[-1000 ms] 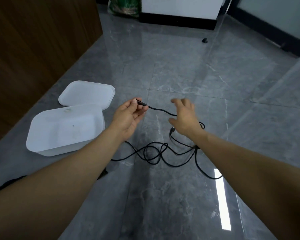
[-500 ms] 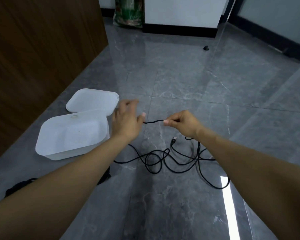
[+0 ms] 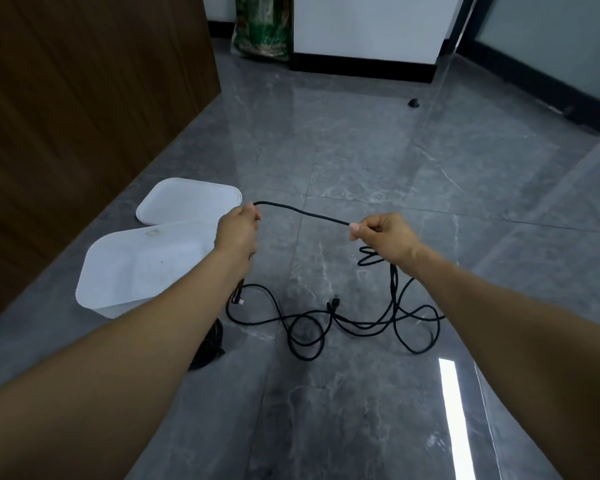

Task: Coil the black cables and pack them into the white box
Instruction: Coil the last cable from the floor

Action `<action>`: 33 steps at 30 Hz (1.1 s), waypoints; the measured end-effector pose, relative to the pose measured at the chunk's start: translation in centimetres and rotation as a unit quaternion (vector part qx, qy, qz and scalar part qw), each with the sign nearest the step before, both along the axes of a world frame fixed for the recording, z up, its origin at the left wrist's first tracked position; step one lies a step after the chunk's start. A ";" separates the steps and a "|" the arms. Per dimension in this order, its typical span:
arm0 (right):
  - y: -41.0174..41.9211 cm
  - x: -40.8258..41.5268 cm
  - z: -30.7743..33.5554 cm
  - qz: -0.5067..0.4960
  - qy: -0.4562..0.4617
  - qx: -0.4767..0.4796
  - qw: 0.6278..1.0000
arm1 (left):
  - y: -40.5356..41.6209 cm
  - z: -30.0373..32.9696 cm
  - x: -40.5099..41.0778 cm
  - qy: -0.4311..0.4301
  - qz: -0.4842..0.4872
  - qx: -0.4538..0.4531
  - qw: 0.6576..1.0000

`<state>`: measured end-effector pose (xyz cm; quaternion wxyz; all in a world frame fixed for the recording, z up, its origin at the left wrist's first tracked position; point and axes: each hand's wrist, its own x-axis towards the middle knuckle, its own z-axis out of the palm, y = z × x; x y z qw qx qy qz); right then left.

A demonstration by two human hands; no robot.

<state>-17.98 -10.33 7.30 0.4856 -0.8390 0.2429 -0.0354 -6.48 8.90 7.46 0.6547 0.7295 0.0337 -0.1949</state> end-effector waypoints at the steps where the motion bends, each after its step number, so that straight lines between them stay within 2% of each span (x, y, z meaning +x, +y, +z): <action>1: -0.3 -0.1 -0.1 -0.003 0.010 -0.015 1.000 | 0.1 0.1 0.2 0.017 0.022 -0.017 0.999; 4: -0.5 -0.2 -0.4 -0.016 0.040 -0.032 0.999 | 0.2 0.1 0.5 0.048 0.076 -0.044 0.995; 6: -0.1 0.0 -0.5 -0.041 0.033 0.004 0.999 | 0.1 -0.2 0.7 0.034 0.077 -0.034 0.996; 7: 0.1 0.2 -0.5 -0.058 0.024 0.038 0.997 | -0.1 -0.4 0.7 0.013 0.060 0.002 0.998; 9: 0.3 0.5 -0.4 -0.093 0.009 0.114 0.989 | -0.1 -0.8 0.4 -0.062 -0.007 0.157 0.986; 11: 0.4 0.6 -0.2 -0.119 0.004 0.188 0.975 | -0.1 -0.9 -0.4 -0.162 -0.066 0.339 0.924; 12: 0.4 0.6 -0.2 -0.126 0.004 0.218 0.968 | -0.3 -0.8 -1.1 -0.232 -0.074 0.374 0.895; 14: 0.8 0.7 0.1 -0.130 0.005 0.267 0.955 | -0.9 -0.5 -2.4 -0.363 -0.102 0.335 0.863; 15: 1.1 0.8 0.3 -0.129 0.003 0.288 0.949 | -1.4 -0.4 -3.1 -0.387 -0.152 0.293 0.861; 16: 1.4 1.0 0.5 -0.126 -0.003 0.311 0.942 | -2.0 -0.4 -3.8 -0.374 -0.223 0.253 0.864; 18: 2.1 1.5 1.0 -0.114 -0.017 0.347 0.931 | -3.0 -0.8 -5.2 -0.287 -0.364 0.205 0.862; 20: 2.5 1.8 1.6 -0.097 -0.027 0.370 0.923 | -3.7 -1.7 -5.9 -0.272 -0.425 0.218 0.835; 22: 2.4 1.8 1.8 -0.087 -0.034 0.381 0.920 | -4.1 -2.2 -5.6 -0.310 -0.410 0.228 0.827; 27: 1.3 1.3 1.6 -0.087 -0.015 0.268 0.959 | -3.8 -1.5 -3.8 -0.319 -0.318 0.151 0.880; 31: 1.6 1.2 1.3 0.017 0.028 0.167 0.985 | -4.2 -1.2 -3.2 -0.350 -0.213 0.145 0.901; 33: 2.0 1.2 1.3 0.061 0.047 0.157 0.985 | -4.6 -1.3 -3.0 -0.369 -0.189 0.148 0.898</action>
